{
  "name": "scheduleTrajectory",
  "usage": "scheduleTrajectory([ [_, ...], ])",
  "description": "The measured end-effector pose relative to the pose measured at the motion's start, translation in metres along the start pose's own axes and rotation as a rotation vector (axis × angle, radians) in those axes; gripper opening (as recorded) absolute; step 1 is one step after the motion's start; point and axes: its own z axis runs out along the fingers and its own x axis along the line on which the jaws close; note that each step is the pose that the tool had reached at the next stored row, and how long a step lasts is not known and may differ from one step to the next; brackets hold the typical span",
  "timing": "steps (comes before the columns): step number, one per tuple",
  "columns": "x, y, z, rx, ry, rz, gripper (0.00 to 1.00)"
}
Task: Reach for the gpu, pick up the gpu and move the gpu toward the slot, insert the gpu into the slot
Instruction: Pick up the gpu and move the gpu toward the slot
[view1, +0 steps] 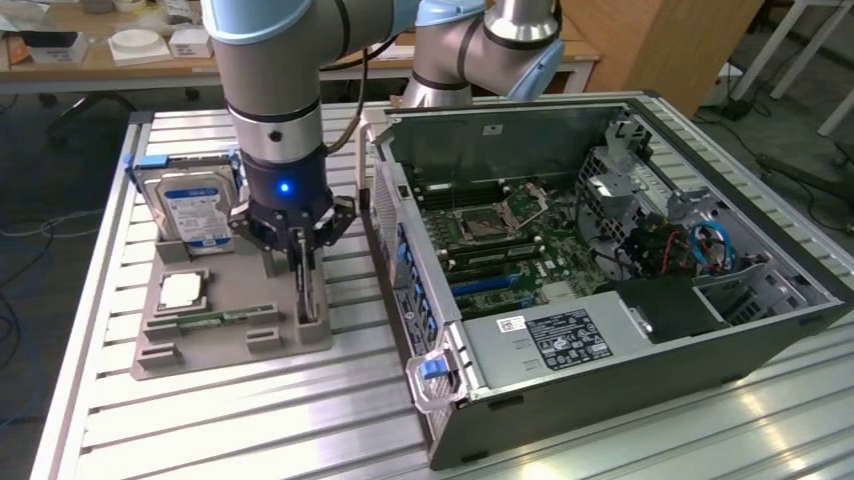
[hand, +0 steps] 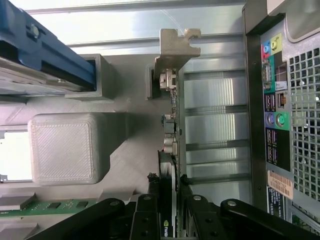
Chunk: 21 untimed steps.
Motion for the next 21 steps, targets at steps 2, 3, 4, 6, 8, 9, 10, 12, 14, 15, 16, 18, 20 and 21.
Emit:
scheduleTrajectory([
  [2,0.0,0.0,-0.0021,-0.0003,0.0,0.0,0.27],
  [3,0.0,0.0001,-0.0029,-0.0004,0.0,0.0,0.27],
  [4,0.0,0.0001,-0.0038,-0.0004,0.0,0.0,0.27],
  [6,0.0,0.0001,-0.0063,-0.0005,0.0001,0.0,0.27],
  [8,0.0,0.0002,-0.0097,-0.0006,0.0001,0.0,0.27],
  [9,0.0,0.0002,-0.0117,-0.001,0.0,0.0,0.27],
  [10,0.0,0.0002,-0.0139,-0.0014,0.0,0.0,0.27],
  [12,0.0,0.0003,-0.0182,-0.003,-0.0002,0.0,0.27],
  [14,0.0,0.0004,-0.0227,-0.0056,-0.0002,0.0,0.27],
  [15,0.0,0.0004,-0.0249,-0.0065,-0.0003,0.0,0.27],
  [16,0.0,0.0005,-0.0274,-0.0065,-0.0002,0.0,0.27],
  [18,0.0,0.0006,-0.0314,-0.0066,-0.0003,0.0,0.27],
  [20,0.0,0.0006,-0.0362,-0.0073,-0.0003,0.0,0.27],
  [21,0.0,0.0006,-0.0383,-0.009,-0.0003,0.0,0.27],
])
